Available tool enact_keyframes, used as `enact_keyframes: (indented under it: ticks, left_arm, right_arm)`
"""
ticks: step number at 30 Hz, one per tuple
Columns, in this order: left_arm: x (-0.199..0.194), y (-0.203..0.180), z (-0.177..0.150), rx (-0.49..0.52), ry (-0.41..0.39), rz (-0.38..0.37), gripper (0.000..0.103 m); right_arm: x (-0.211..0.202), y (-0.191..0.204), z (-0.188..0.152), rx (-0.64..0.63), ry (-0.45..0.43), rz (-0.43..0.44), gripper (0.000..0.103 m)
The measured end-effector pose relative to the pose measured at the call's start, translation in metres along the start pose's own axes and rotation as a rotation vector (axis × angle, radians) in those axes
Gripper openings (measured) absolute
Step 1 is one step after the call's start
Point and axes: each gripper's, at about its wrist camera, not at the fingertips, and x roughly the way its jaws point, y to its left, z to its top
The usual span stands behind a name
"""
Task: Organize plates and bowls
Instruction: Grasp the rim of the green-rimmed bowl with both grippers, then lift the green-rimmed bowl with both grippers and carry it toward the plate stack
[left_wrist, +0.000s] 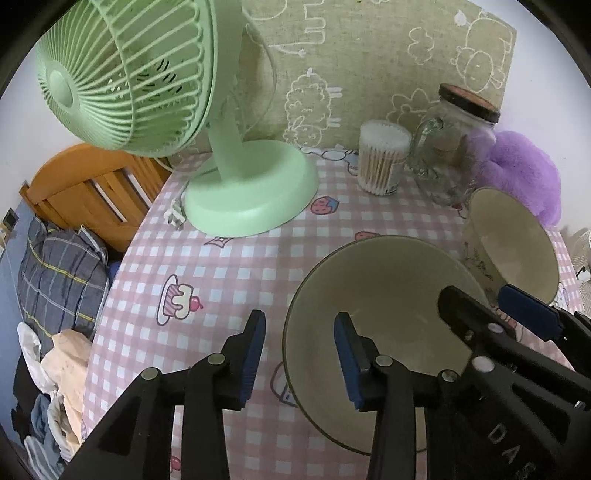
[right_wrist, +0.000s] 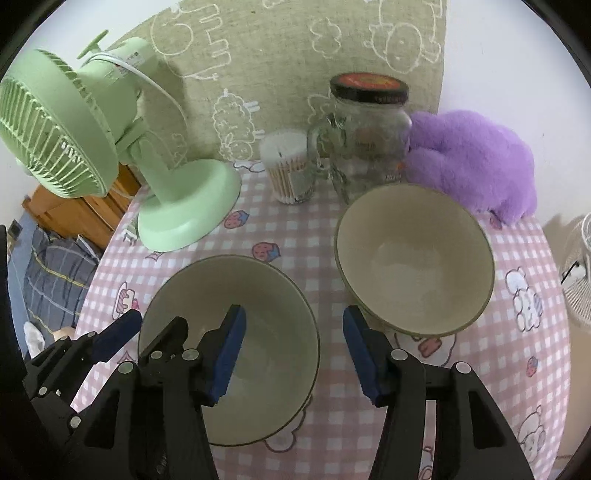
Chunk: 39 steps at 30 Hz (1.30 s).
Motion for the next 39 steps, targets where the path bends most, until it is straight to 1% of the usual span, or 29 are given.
enact_keyframes:
  ticks: [2,4,5,6,7,9,14,18,23,29,32,39]
  left_arm:
    - [0.004,0.001,-0.001,-0.005,0.009,-0.003,0.038]
    - [0.009,0.002,-0.001,-0.013,0.023,-0.006,0.031]
    - [0.012,0.003,-0.001,-0.02,0.035,-0.009,0.029]
    - [0.015,0.003,-0.002,-0.025,0.046,-0.011,0.025]
    - [0.018,0.004,-0.002,-0.026,0.055,-0.015,0.023]
    - [0.019,0.001,-0.003,-0.017,0.056,-0.024,0.02]
    - [0.02,-0.001,-0.003,-0.005,0.035,-0.007,0.02]
    - [0.019,-0.002,-0.003,-0.005,0.044,-0.002,0.02]
    - [0.007,-0.001,0.0,-0.001,0.023,0.004,0.02]
    - [-0.023,0.001,0.004,-0.002,-0.022,0.001,0.02]
    - [-0.039,0.002,0.004,-0.004,-0.042,-0.004,0.021]
    - [-0.079,0.005,-0.006,-0.01,-0.1,-0.018,0.021]
  right_arm:
    - [0.005,-0.002,0.0,0.003,0.008,-0.005,0.051]
    - [0.012,-0.002,0.0,0.001,0.025,-0.005,0.041]
    - [0.014,-0.003,0.0,-0.001,0.028,-0.004,0.039]
    - [0.017,-0.002,0.001,-0.003,0.029,-0.004,0.035]
    - [0.02,-0.002,0.001,-0.009,0.034,-0.005,0.029]
    - [0.025,-0.001,0.0,-0.014,0.046,0.002,0.022]
    - [0.028,-0.001,0.001,-0.023,0.033,-0.01,0.022]
    - [0.028,0.0,0.001,-0.029,0.035,-0.019,0.022]
    - [0.02,0.0,0.002,-0.025,0.026,-0.013,0.022]
    - [-0.008,0.004,0.006,-0.019,-0.007,-0.013,0.022]
    - [-0.028,0.007,0.005,-0.015,-0.035,-0.016,0.022]
    - [-0.072,0.013,-0.004,-0.016,-0.084,-0.026,0.022]
